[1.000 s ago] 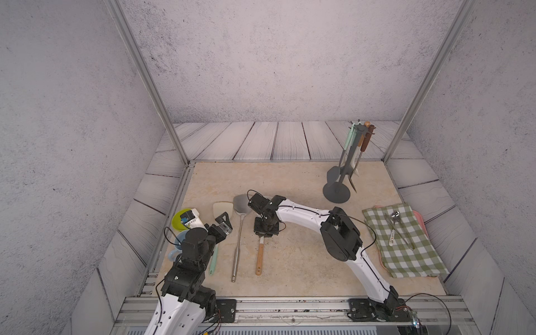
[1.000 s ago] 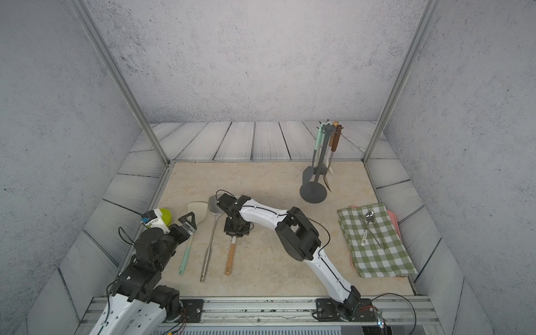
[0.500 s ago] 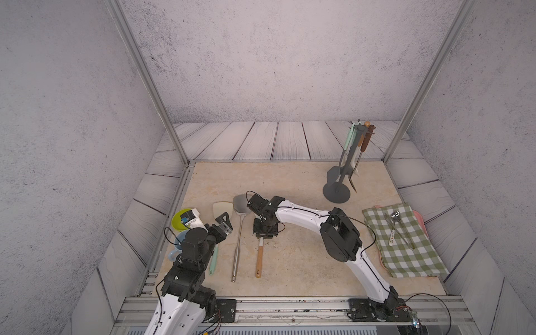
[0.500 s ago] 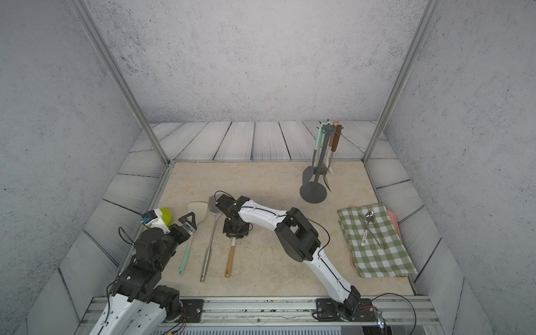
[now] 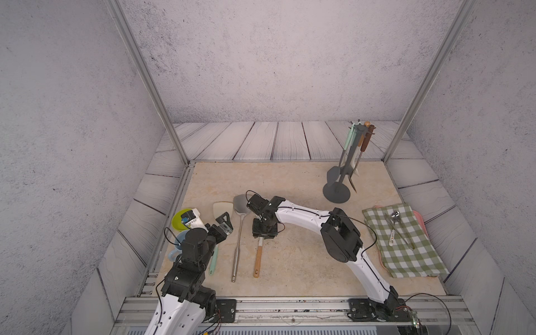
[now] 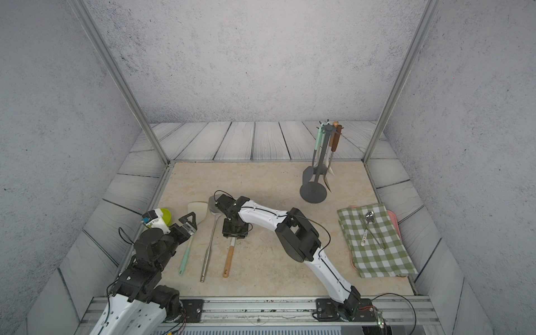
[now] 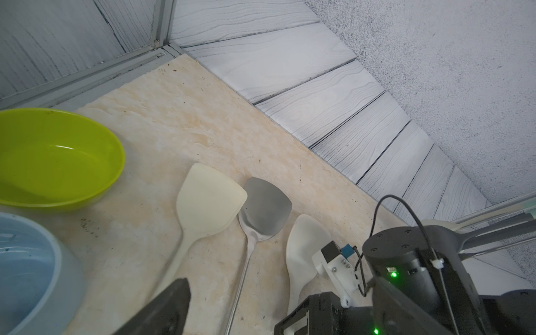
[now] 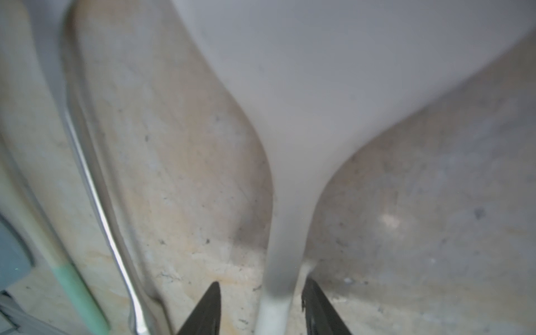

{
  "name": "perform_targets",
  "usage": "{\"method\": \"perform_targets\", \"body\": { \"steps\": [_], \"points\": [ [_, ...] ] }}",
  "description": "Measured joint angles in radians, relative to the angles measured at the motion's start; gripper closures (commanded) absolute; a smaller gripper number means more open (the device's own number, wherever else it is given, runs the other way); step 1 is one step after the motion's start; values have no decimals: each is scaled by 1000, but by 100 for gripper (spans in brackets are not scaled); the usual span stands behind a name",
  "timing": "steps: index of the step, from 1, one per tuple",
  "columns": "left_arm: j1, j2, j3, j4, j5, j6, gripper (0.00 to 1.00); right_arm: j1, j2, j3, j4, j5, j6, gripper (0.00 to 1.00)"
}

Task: Take the spatula off the kitchen utensil rack
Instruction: Place the spatula at the center of the board, then take off the spatula from the rack.

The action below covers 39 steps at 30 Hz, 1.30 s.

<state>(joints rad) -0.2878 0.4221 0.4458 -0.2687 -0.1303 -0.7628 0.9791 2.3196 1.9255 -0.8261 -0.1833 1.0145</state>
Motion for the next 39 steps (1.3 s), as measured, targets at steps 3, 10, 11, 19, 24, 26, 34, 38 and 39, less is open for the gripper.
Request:
{"method": "perform_targets", "body": {
  "steps": [3,10,11,19,24,26,34,38,39],
  "points": [
    [0,0,-4,18,20,3,1,3,-55,-48,6,19,-21,27],
    [0,5,-12,56,69,7,1,6,-271,-174,51,60,-67,9],
    [0,6,-14,64,77,7,1,8,-299,-189,54,63,-79,8],
    [0,50,-26,130,164,-2,1,11,-566,-479,147,84,-188,1],
    [0,104,-48,197,216,-3,1,13,-733,-741,293,172,-282,1],
    [0,147,-55,220,232,0,1,13,-784,-822,349,246,-328,1],
    [-74,407,-39,313,294,42,1,1,-964,-1126,601,447,-555,1],
    [-155,518,5,348,316,81,1,-23,-1047,-1211,677,485,-634,1],
    [-179,544,18,360,321,93,1,-39,-1068,-1227,700,486,-649,1]
  ]
}}
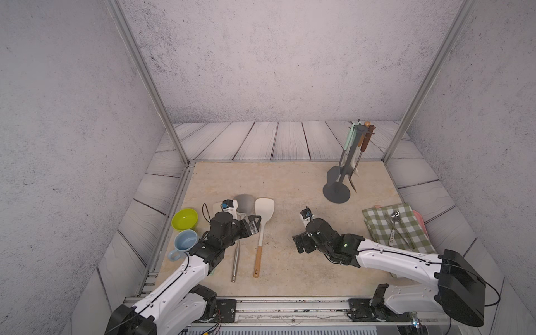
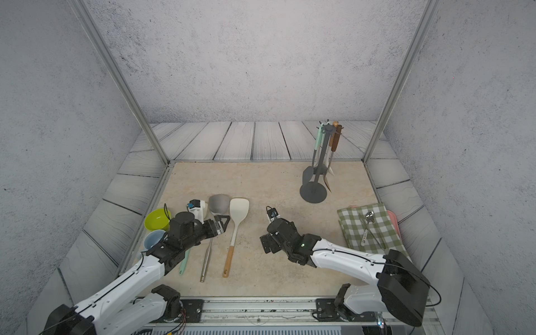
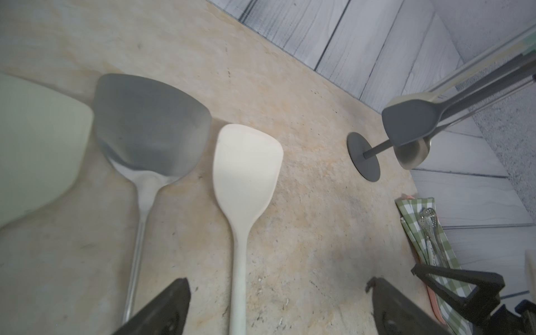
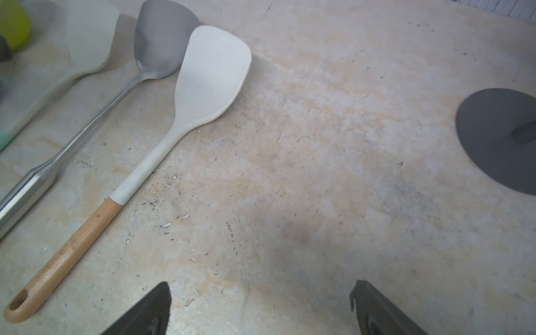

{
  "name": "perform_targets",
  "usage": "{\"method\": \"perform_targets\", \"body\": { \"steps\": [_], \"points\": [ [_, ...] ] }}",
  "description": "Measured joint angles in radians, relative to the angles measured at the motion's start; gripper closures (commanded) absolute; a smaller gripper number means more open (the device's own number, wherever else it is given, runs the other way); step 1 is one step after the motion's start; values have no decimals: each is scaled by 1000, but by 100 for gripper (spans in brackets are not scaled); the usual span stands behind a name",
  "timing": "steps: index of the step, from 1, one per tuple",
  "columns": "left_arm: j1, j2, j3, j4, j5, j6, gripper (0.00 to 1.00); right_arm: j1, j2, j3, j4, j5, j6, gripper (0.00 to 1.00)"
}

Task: Take the spatula off the kitchen utensil rack
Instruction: Take off the spatula from the rack.

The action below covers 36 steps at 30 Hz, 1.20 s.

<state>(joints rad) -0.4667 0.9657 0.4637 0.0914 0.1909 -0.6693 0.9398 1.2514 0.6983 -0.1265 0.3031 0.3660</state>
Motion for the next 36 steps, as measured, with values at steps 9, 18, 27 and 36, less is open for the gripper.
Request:
{"method": "perform_targets", "body": {
  "steps": [9,18,27,36],
  "points": [
    [-174,151,93,69,39,121,1,-255,-203,-186,146,-79,-14,0],
    [-203,212,115,78,50,177,1,-456,-334,-245,188,-195,27,12],
    [-203,195,115,90,47,180,1,-567,-187,-19,192,-254,42,26],
    [-203,130,103,94,23,180,1,-696,56,262,242,-314,-3,49]
  ]
}}
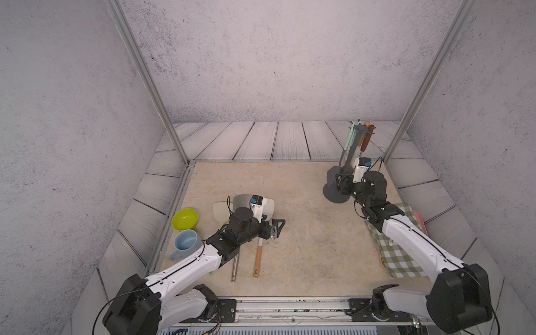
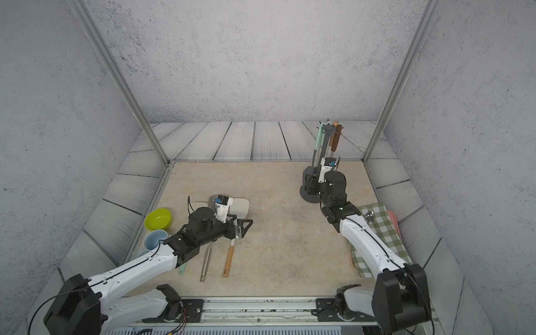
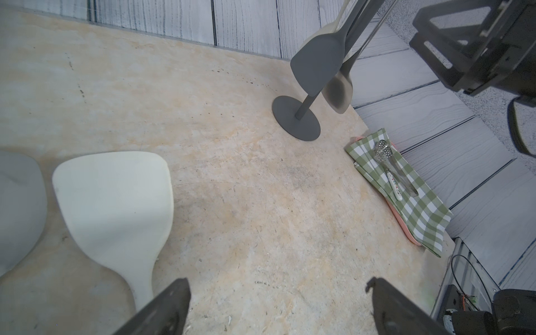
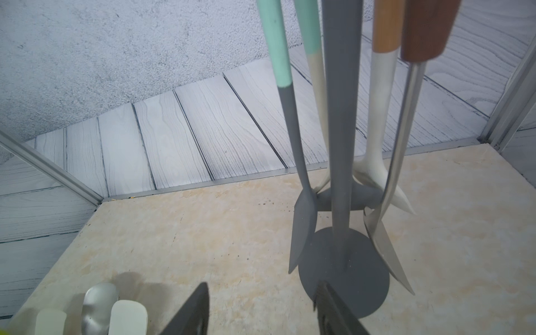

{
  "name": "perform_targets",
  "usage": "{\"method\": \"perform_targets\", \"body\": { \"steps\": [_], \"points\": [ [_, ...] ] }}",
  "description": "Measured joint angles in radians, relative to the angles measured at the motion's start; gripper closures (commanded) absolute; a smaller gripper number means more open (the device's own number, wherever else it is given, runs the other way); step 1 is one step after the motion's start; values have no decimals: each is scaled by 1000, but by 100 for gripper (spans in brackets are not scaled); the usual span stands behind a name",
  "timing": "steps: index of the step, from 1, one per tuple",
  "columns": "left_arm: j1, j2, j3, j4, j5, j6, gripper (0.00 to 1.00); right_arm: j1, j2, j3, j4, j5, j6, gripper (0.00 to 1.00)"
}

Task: Take the spatula off the kitchen utensil rack
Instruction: Take off the spatula from the rack.

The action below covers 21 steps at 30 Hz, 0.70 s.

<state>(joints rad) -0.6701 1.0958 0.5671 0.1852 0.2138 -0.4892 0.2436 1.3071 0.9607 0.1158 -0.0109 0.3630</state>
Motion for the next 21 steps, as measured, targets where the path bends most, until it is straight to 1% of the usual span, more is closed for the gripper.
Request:
{"method": "perform_targets", "body": {
  "steps": [3,9,14,21],
  "points": [
    [0,-17,-5,-2,-16,0,1,-24,72,62,10,-18,-14,55],
    [0,-53,-19,-2,-48,0,1,-66,172,151,14,-43,-30,59],
    [0,-57,-22,-2,-60,0,1,-79,225,201,16,-56,-42,61],
    [0,-42,-23,1,-60,-2,1,-79,267,230,16,-81,-51,63]
  ]
}}
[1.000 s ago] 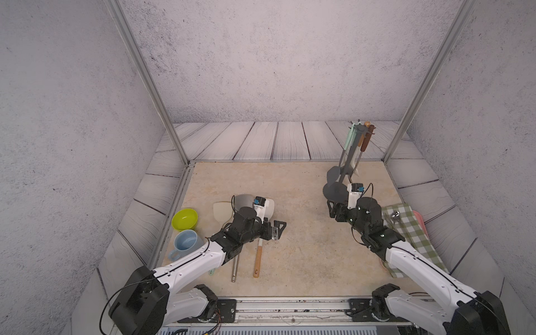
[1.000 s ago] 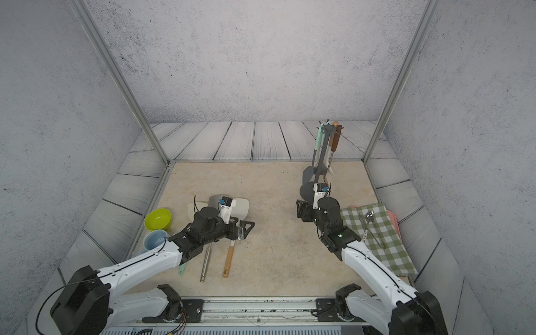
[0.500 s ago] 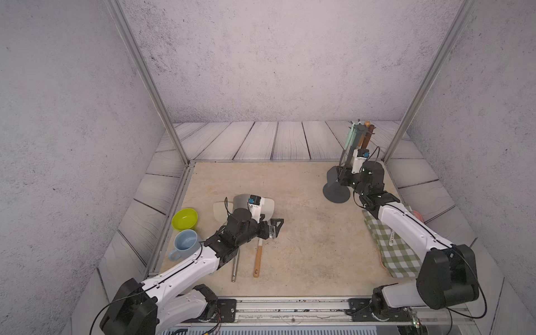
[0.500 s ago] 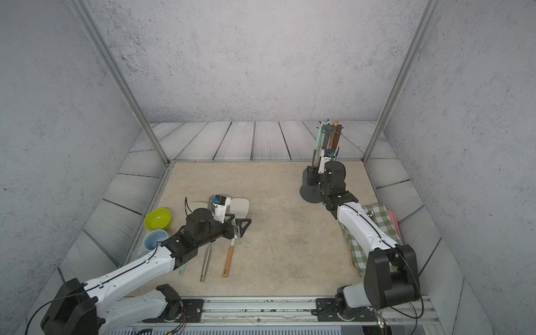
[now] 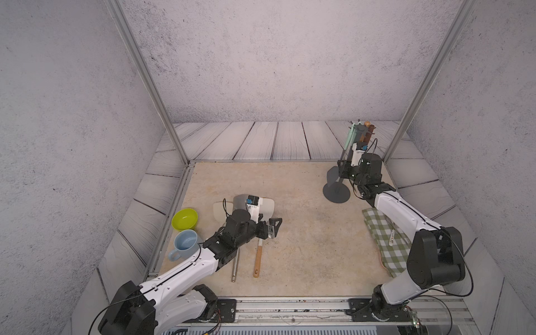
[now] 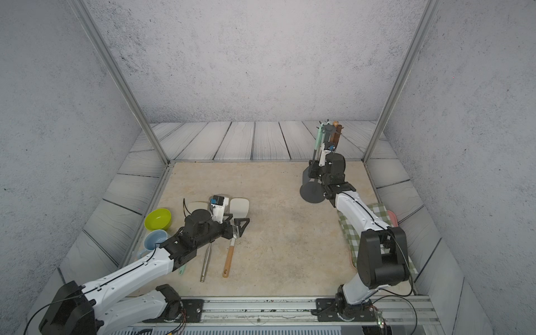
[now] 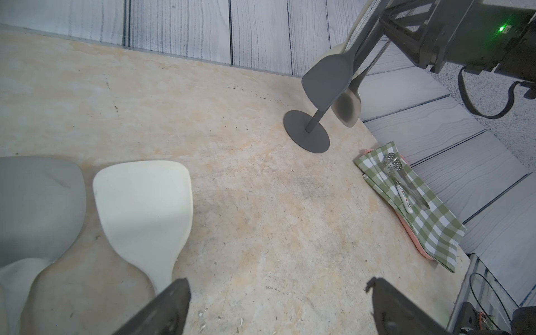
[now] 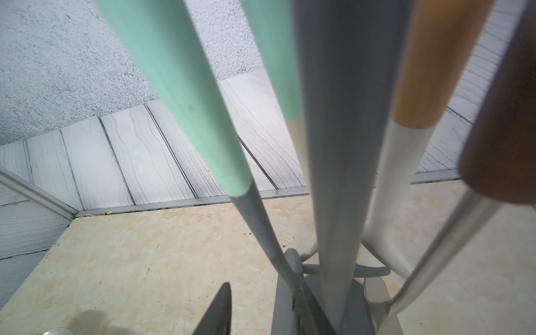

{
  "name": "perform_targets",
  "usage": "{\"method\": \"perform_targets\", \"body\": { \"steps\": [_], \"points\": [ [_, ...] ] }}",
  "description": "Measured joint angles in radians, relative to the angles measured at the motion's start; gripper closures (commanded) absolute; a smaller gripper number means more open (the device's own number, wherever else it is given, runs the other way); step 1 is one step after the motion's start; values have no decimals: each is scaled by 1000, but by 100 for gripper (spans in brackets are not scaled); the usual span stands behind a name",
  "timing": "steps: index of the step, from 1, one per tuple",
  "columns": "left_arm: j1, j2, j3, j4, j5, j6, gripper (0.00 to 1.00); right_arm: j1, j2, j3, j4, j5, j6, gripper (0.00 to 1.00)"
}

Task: Take the spatula off the kitchen utensil rack
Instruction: Take off the spatula from the rack.

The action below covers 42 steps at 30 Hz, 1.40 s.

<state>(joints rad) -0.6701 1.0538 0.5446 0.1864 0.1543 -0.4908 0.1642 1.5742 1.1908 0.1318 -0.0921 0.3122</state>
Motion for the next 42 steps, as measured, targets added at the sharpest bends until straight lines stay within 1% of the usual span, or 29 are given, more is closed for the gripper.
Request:
{"method": "perform_targets", "body": {
  "steps": [7,13,22,28,32,33,35,37,42],
  "points": [
    [0,26,0,2,13,-3,1,0,35,23,2,-10,-3,65],
    [0,29,0,5,17,-3,1,0,60,49,1,10,-6,65],
    [0,55,0,5,27,-3,1,7,95,91,3,37,-26,71],
    [0,73,0,6,37,-3,1,33,98,94,7,80,-60,76],
    [0,79,1,6,38,-3,1,68,98,89,23,132,-90,76],
    [0,80,1,5,38,-3,1,74,98,89,24,146,-95,76],
    [0,80,1,6,38,-3,1,86,98,89,24,169,-103,69],
    [0,80,1,5,39,-3,1,92,98,89,25,191,-103,65],
    [0,80,1,6,41,-3,1,92,98,89,22,249,-88,61]
  ]
}}
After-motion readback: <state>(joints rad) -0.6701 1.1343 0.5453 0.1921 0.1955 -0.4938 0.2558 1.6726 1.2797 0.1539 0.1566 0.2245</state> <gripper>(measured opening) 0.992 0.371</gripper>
